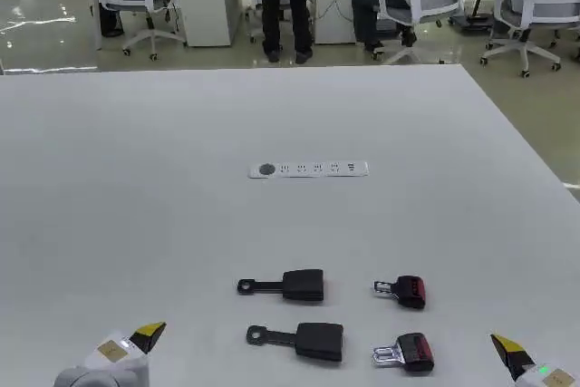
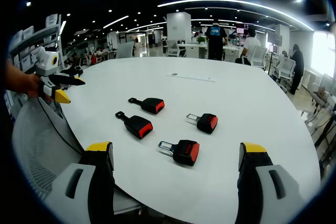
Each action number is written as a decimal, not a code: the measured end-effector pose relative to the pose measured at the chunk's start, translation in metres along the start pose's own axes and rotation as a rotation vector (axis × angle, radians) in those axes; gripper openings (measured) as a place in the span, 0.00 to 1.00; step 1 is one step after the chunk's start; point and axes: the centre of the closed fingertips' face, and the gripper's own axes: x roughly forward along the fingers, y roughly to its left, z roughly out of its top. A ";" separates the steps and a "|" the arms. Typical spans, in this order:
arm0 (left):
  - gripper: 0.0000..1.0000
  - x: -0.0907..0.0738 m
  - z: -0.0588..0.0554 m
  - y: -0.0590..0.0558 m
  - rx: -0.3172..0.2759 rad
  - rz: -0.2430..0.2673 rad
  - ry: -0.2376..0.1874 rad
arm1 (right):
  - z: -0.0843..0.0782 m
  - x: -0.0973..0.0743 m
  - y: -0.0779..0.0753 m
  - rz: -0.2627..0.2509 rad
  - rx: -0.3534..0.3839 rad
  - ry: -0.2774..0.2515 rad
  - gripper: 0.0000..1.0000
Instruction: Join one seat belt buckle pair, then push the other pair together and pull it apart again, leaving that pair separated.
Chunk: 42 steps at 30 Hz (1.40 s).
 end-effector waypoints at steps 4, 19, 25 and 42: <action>0.97 0.000 0.000 0.000 -0.002 0.000 -0.003 | -0.001 -0.001 0.000 -0.001 0.000 -0.001 0.99; 0.96 -0.001 0.002 -0.002 0.001 -0.005 -0.009 | -0.001 -0.004 0.003 -0.005 0.003 0.002 0.99; 0.96 -0.003 0.004 -0.003 -0.009 -0.003 -0.013 | 0.002 -0.004 0.006 0.006 -0.012 -0.028 0.99; 0.96 -0.003 0.005 -0.005 0.002 -0.005 -0.009 | -0.003 -0.003 0.005 0.006 0.004 -0.005 0.99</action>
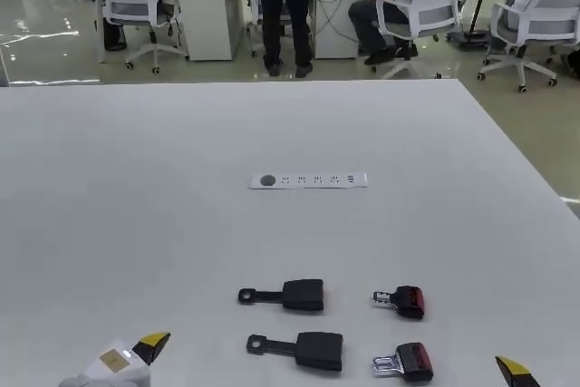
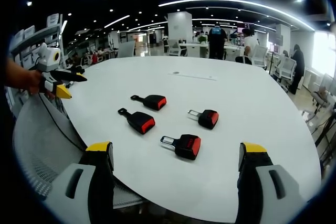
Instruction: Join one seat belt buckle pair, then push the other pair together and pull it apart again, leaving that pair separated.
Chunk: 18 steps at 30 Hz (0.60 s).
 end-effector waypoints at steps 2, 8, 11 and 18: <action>0.96 0.000 -0.001 0.000 0.000 0.001 0.002 | 0.000 0.000 -0.001 -0.001 -0.002 -0.003 0.99; 0.96 0.000 0.000 0.001 -0.001 0.000 -0.003 | 0.001 0.001 -0.001 -0.002 0.003 -0.012 0.99; 0.96 0.001 0.004 0.000 -0.005 -0.001 -0.024 | 0.003 0.002 -0.001 0.002 -0.006 -0.022 0.99; 0.99 0.003 0.011 -0.001 -0.005 0.001 -0.048 | 0.007 0.002 -0.003 0.003 0.001 -0.031 0.99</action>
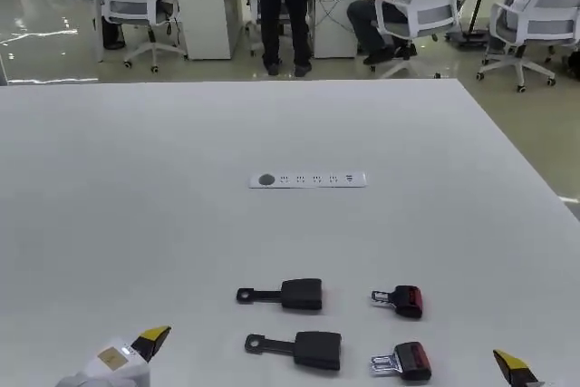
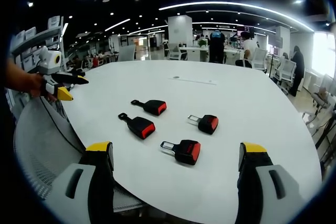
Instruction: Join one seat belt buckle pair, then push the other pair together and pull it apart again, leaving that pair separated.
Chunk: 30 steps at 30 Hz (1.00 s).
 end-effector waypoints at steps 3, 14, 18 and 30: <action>0.99 0.001 0.003 -0.001 0.000 0.001 -0.009 | 0.002 0.000 0.001 0.004 0.010 -0.011 0.99; 1.00 0.008 0.006 -0.001 -0.003 -0.008 -0.025 | 0.008 0.001 0.002 0.009 -0.003 -0.008 0.99; 1.00 0.009 0.007 -0.003 0.003 -0.020 -0.025 | 0.009 0.001 0.000 0.002 0.019 -0.015 0.99; 1.00 0.017 0.006 -0.002 0.005 -0.035 -0.015 | 0.008 0.003 -0.002 0.001 0.021 -0.005 0.99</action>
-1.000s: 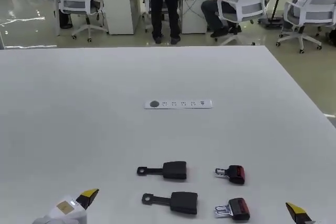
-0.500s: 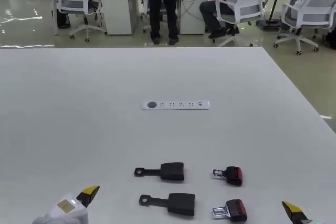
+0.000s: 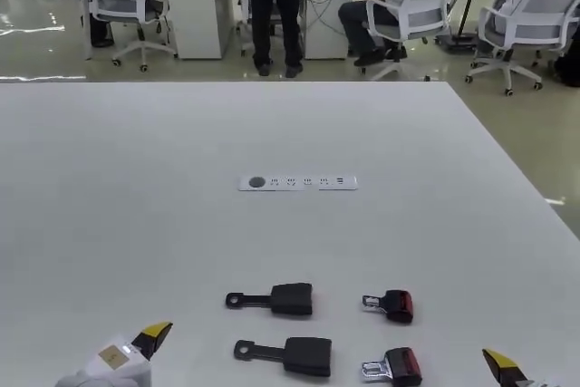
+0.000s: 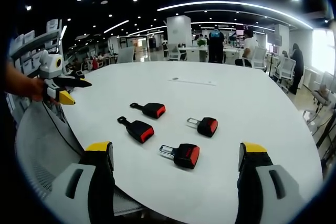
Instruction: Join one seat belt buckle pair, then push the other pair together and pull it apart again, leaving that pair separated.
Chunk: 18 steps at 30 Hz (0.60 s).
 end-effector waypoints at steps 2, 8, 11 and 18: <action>1.00 0.002 0.000 0.000 0.001 -0.002 0.004 | -0.001 0.001 0.000 0.001 0.000 0.004 0.99; 0.99 0.003 0.003 -0.003 -0.003 -0.006 0.006 | -0.001 0.006 -0.004 -0.002 0.004 0.007 0.99; 0.99 0.006 0.003 -0.001 -0.005 -0.011 0.010 | 0.001 0.010 -0.004 -0.001 0.004 0.008 0.99; 0.99 0.014 0.003 0.000 -0.011 -0.026 0.021 | -0.001 0.018 -0.006 0.003 0.008 0.021 0.97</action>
